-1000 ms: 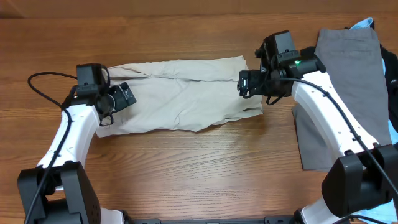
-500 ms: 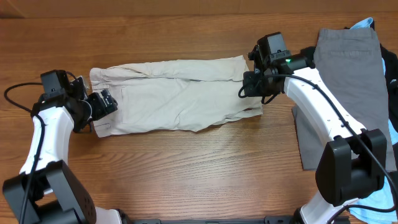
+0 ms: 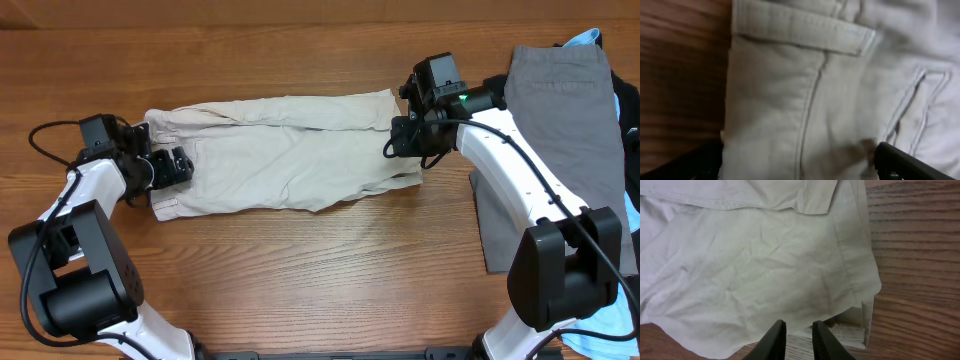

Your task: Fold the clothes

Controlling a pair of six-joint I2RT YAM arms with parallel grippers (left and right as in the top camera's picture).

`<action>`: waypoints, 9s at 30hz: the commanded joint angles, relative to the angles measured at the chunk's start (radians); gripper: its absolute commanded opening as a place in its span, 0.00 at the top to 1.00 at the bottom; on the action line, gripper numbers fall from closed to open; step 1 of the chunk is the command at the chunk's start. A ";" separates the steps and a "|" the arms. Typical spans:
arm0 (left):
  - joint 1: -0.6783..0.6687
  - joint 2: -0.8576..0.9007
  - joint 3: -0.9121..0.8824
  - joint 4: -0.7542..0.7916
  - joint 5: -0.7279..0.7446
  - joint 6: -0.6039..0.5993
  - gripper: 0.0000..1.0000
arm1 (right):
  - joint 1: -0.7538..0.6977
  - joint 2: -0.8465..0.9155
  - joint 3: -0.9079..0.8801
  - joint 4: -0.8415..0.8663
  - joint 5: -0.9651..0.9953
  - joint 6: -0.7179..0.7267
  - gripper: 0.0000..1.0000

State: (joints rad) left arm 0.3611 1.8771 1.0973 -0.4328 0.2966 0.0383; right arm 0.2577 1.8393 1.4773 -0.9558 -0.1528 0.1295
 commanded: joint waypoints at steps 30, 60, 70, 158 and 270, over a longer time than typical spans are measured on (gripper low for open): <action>-0.116 0.214 0.119 -0.154 0.280 -0.008 0.96 | 0.006 0.004 0.015 0.000 -0.023 0.059 0.79; -0.091 -0.185 0.682 -0.763 -0.079 -0.001 0.96 | 0.023 0.117 -0.012 0.053 -0.130 0.212 0.96; -0.092 -0.185 0.709 -0.758 -0.256 -0.087 0.96 | 0.055 0.117 -0.012 0.068 -0.167 0.212 0.96; -0.467 0.113 0.706 -0.694 -0.166 -0.390 0.00 | 0.167 0.049 0.060 -0.152 0.089 0.212 0.42; -0.854 0.530 0.706 -0.297 -0.396 -0.303 0.96 | -0.447 -0.033 0.382 -0.471 -0.122 0.048 0.15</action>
State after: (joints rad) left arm -0.6235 2.3230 1.8359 -0.7197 -0.0711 -0.0353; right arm -0.2008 1.8309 1.8297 -1.4292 -0.2569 0.1829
